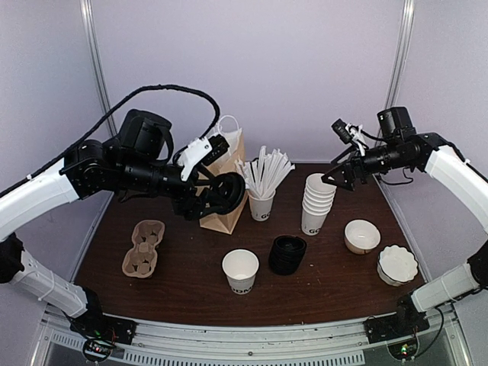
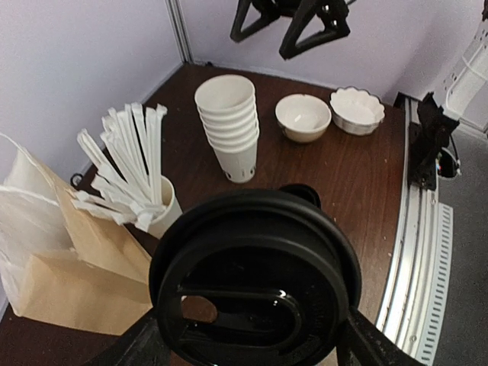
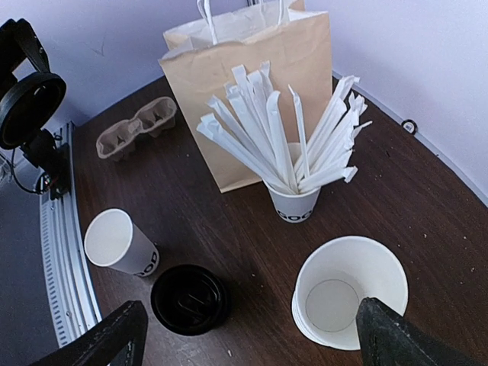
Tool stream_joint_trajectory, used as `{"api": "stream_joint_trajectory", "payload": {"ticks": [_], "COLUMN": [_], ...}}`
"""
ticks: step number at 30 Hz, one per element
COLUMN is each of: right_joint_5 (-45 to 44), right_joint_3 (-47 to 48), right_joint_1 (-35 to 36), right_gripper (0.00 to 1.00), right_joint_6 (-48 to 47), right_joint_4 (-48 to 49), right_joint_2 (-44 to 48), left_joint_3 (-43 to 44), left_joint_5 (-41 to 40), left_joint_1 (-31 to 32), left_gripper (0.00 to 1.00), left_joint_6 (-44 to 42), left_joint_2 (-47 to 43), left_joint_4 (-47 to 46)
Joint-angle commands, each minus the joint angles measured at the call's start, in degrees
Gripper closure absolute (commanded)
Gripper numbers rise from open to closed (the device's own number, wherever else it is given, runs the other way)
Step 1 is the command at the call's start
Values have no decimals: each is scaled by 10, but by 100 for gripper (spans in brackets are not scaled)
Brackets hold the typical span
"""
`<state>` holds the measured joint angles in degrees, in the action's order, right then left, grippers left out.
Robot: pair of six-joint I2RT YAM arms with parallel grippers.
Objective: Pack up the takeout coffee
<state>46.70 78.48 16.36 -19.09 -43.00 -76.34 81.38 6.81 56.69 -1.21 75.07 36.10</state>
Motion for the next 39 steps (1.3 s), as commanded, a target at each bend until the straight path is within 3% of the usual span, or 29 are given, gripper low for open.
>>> {"api": "stream_joint_trajectory", "payload": {"ticks": [1, 8, 22, 39], "right_joint_5": [-61, -59, -49, -48], "right_joint_3": [-40, -53, -77, -85], "right_joint_1": [3, 5, 25, 26], "right_gripper": [1, 0, 0, 1], "right_joint_6": [-66, -60, -61, -68], "right_joint_4": [-36, -40, -38, -44], "right_joint_2": [8, 10, 16, 28], "left_joint_3": [24, 59, 114, 145], "left_joint_5": [24, 17, -12, 10], "left_joint_1": [-1, 12, 41, 58], "left_gripper": [25, 25, 25, 24], "left_joint_6": [-10, -43, -79, -92], "left_joint_2": [21, 81, 205, 271], "left_joint_4": [122, 191, 237, 275]}}
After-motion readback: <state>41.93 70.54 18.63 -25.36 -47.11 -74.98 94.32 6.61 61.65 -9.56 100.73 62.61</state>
